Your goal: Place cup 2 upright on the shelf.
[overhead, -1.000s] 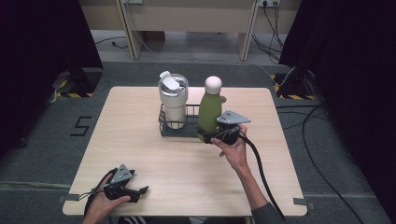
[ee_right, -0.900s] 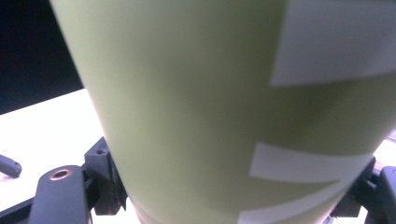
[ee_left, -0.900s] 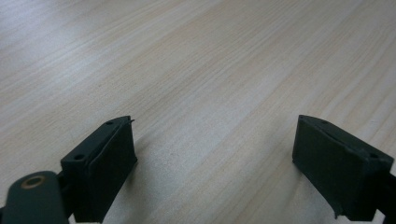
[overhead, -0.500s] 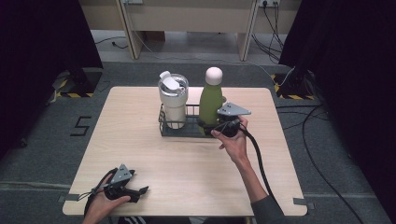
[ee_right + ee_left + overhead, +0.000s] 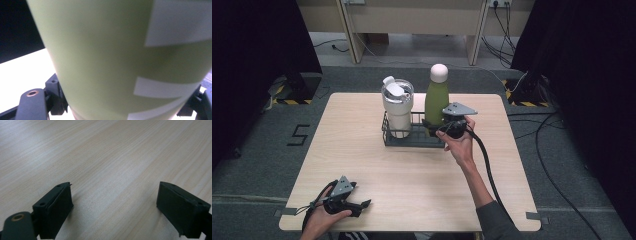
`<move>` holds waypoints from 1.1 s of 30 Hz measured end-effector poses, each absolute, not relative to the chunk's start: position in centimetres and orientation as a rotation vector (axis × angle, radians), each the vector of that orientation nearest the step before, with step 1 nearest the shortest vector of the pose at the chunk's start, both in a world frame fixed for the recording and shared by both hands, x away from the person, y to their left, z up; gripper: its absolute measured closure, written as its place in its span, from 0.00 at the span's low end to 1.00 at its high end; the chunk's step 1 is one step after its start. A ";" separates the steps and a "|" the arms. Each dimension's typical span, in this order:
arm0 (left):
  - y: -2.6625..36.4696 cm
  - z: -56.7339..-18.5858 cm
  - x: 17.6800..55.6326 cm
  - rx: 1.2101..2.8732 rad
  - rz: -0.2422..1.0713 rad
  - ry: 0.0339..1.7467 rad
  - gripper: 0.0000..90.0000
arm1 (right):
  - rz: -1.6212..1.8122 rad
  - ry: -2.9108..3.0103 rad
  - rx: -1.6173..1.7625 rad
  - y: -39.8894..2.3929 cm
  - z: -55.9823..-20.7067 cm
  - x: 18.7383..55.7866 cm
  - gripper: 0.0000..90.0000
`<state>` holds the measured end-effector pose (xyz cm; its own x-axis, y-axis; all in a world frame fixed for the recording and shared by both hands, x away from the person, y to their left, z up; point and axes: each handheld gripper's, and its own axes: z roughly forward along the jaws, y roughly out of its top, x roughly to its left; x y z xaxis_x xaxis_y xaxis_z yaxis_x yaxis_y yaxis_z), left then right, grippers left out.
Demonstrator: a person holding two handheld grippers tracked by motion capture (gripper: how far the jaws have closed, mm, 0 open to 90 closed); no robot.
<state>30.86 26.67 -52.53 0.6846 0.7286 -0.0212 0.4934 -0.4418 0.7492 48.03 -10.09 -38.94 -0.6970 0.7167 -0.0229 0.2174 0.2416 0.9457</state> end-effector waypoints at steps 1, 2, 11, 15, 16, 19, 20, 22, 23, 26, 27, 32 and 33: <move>26.7 -52.5 30.9 2.131 0.393 0.934 0.14 | 1.447 2.059 0.851 -10.0 -38.8 48.3 0.23; 26.7 -52.5 30.9 2.131 0.393 0.934 0.14 | 1.447 2.059 0.851 -10.0 -38.8 48.3 0.23; 26.7 -52.5 30.9 2.131 0.393 0.933 0.14 | 1.434 2.042 0.881 -9.5 -38.5 50.2 0.23; 26.7 -52.5 30.9 2.131 0.393 0.933 0.14 | 1.428 2.041 0.898 -9.2 -38.8 50.9 0.23; 26.7 -52.5 30.9 2.131 0.393 0.933 0.14 | 1.428 2.041 0.898 -9.2 -38.8 50.9 0.23; 26.7 -52.5 30.9 2.131 0.393 0.933 0.14 | 1.437 2.039 0.916 -8.9 -38.9 51.6 0.23; 26.7 -52.5 30.9 2.131 0.393 0.933 0.14 | 1.437 2.039 0.916 -8.9 -38.9 51.6 0.23; 26.7 -52.5 30.9 2.131 0.392 0.933 0.14 | 1.434 2.035 0.914 -8.8 -38.9 51.8 0.23; 26.7 -52.5 30.9 2.131 0.393 0.933 0.14 | 1.428 2.038 0.916 -8.7 -39.0 51.9 0.23; 26.7 -52.5 30.9 2.131 0.393 0.933 0.14 | 1.423 2.037 0.928 -8.6 -39.3 52.3 0.23; 26.7 -52.5 30.9 2.132 0.393 0.933 0.14 | 1.417 2.036 0.935 -8.6 -39.4 52.5 0.23; 26.7 -52.5 30.9 2.131 0.392 0.933 0.14 | 1.410 2.037 0.950 -8.6 -39.9 53.0 0.23; 26.7 -52.5 30.8 2.131 0.392 0.933 0.14 | 1.416 2.033 0.953 -8.5 -40.0 53.1 0.23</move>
